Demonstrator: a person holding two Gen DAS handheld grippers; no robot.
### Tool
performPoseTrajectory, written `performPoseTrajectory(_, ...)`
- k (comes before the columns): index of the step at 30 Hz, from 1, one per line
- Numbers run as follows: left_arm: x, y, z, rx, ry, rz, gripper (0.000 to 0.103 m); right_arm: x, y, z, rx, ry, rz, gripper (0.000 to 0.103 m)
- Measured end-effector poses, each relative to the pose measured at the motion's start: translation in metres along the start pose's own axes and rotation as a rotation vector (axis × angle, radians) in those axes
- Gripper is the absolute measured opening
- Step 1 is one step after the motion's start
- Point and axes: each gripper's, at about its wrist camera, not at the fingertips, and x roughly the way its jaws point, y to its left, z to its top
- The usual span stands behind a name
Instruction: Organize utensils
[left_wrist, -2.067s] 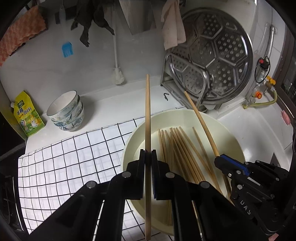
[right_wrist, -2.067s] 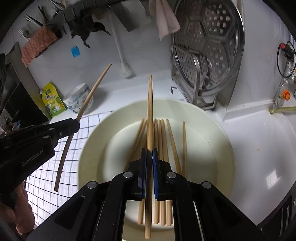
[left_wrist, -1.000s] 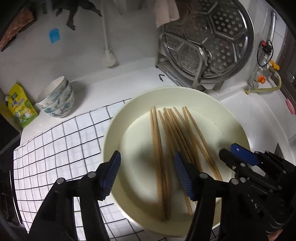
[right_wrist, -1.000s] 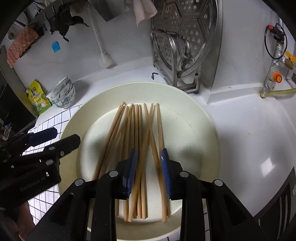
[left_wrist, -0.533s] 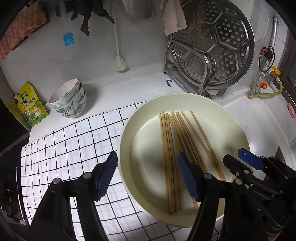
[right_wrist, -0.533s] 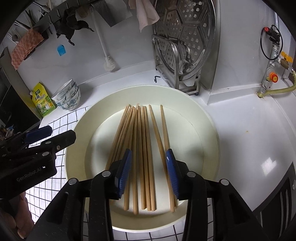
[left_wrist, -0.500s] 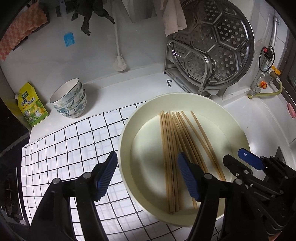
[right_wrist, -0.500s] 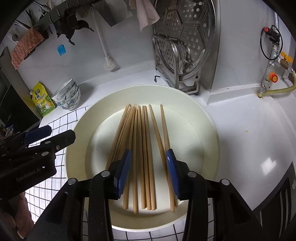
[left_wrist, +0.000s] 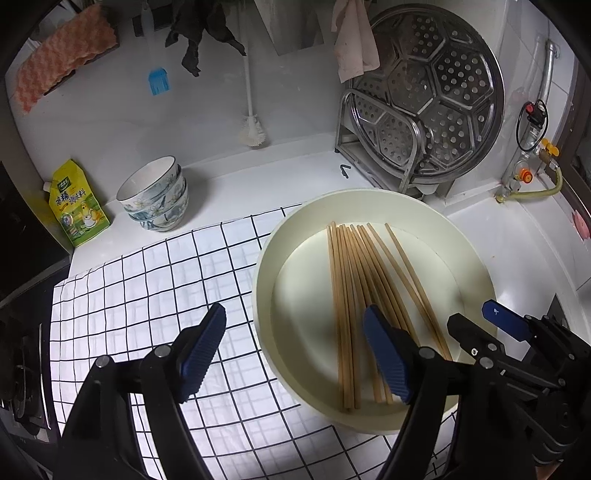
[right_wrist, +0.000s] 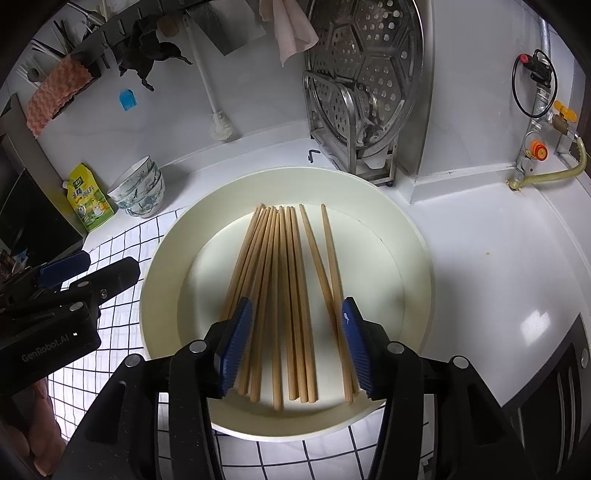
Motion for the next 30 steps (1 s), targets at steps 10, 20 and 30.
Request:
performPoseTrajectory(10, -0.011, 0.002, -0.006, -0.005, -0.010, 0.007, 0.079, -0.009, 0.006, -0.005, -0.004, -0.006, -0.002, 0.049)
performPoseTrajectory(20, -0.020, -0.001, -0.010, -0.004, -0.019, 0.016, 0.079, -0.015, 0.004, -0.011, 0.003, -0.007, -0.001, 0.050)
performPoseTrajectory(30, -0.028, 0.001, -0.015, -0.018, -0.026, 0.026, 0.082, -0.023, 0.007, -0.016, -0.008, -0.014, 0.002, 0.053)
